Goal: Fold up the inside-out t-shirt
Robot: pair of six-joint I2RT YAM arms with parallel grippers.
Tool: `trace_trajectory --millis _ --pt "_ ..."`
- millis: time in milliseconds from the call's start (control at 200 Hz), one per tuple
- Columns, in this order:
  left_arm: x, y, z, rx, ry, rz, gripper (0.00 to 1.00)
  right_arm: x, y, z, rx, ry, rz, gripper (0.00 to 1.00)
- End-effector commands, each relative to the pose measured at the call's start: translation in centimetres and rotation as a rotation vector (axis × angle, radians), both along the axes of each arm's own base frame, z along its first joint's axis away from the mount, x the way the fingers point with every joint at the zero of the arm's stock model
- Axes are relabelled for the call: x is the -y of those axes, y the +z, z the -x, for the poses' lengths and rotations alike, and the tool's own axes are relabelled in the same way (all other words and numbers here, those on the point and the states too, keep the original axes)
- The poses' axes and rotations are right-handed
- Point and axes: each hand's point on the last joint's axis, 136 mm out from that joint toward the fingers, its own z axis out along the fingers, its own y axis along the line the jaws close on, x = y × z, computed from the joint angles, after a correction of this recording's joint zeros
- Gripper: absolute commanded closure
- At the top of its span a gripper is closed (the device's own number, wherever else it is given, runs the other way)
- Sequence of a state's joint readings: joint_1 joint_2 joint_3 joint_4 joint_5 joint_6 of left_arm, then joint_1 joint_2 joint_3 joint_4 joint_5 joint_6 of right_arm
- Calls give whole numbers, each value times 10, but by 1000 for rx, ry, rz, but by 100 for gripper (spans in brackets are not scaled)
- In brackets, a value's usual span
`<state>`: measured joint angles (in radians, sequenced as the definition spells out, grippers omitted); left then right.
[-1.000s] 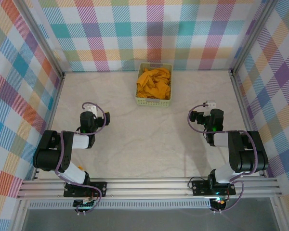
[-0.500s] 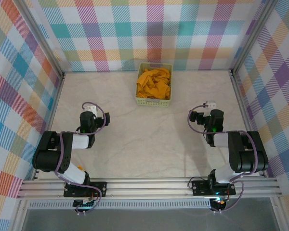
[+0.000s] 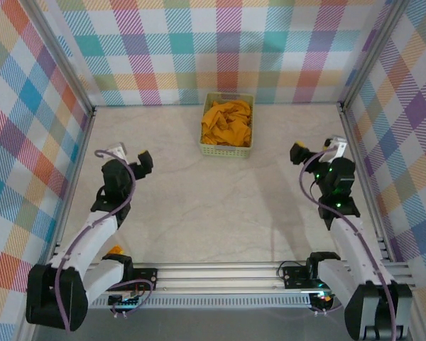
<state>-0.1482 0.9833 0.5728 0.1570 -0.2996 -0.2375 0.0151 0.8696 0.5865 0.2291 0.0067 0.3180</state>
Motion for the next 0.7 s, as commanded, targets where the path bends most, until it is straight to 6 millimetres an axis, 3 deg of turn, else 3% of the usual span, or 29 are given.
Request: trace_trajectory --millis 0,140,320,510,695 --pt "-24 -2 24 -123 185 84 0 -3 -18 18 -210 -30 -224 0" --pt "-23 -4 27 -122 204 165 0 -24 -20 9 -234 95 -218 0" --pt "12 -23 4 -181 32 244 0 -55 -35 -33 -343 201 -196 0" --pt "10 -47 -1 -244 70 253 0 -122 -46 -87 -408 302 -82 0" --pt "7 -50 9 -222 85 255 0 -183 -68 -136 -449 362 -30 0"
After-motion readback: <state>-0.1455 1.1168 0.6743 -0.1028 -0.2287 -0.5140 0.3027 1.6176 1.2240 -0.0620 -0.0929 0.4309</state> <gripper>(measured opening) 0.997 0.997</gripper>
